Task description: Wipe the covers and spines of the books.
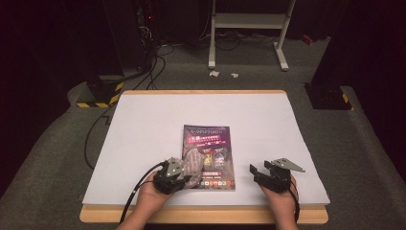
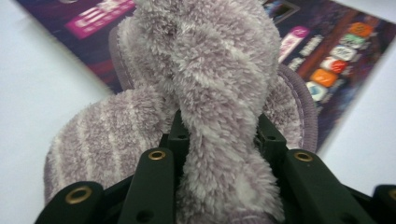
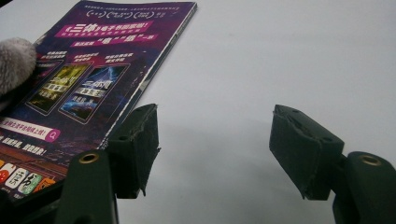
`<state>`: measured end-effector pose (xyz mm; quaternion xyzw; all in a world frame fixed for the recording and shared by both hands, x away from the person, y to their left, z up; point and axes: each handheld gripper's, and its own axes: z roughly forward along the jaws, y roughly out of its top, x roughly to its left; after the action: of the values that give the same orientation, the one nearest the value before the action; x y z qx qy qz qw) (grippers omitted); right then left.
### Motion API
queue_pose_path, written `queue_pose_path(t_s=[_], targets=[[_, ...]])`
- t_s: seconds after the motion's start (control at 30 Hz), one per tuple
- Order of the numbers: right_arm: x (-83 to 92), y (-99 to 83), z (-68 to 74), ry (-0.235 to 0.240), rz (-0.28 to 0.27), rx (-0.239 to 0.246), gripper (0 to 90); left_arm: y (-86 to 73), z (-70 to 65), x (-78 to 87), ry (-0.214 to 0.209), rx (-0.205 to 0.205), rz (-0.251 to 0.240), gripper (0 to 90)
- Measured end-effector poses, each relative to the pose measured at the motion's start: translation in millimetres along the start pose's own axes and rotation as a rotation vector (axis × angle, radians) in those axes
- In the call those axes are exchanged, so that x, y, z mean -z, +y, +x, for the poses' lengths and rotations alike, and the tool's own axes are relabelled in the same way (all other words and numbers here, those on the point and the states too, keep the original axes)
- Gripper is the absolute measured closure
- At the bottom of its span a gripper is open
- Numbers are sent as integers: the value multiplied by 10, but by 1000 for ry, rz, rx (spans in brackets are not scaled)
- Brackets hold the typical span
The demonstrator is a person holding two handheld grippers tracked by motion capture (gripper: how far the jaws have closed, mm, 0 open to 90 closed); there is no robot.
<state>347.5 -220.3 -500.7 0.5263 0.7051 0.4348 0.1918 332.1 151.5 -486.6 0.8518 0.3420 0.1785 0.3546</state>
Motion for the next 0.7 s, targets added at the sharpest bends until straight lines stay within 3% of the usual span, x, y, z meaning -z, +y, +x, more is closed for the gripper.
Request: queue_pose_path(t_s=[0.23,0.37,0.4,0.5,0.57,0.7], targets=[[19,14,5,-1,-9,-1,327,67,93,-91,30,8,6,668],[29,10,-41,-3,-11,-14,328,232,60,-231,44,-7,30,668],[28,11,-50,-3,-13,-8,328,338,14,-328,35,-19,36,668],[35,15,-58,-3,-15,-10,328,454,-57,-436,21,-38,39,667],[50,22,-71,-3,-20,-16,328,630,-211,-599,-7,-70,42,667],[58,25,-92,-3,-24,-16,328,771,-370,-737,-40,-102,30,667]])
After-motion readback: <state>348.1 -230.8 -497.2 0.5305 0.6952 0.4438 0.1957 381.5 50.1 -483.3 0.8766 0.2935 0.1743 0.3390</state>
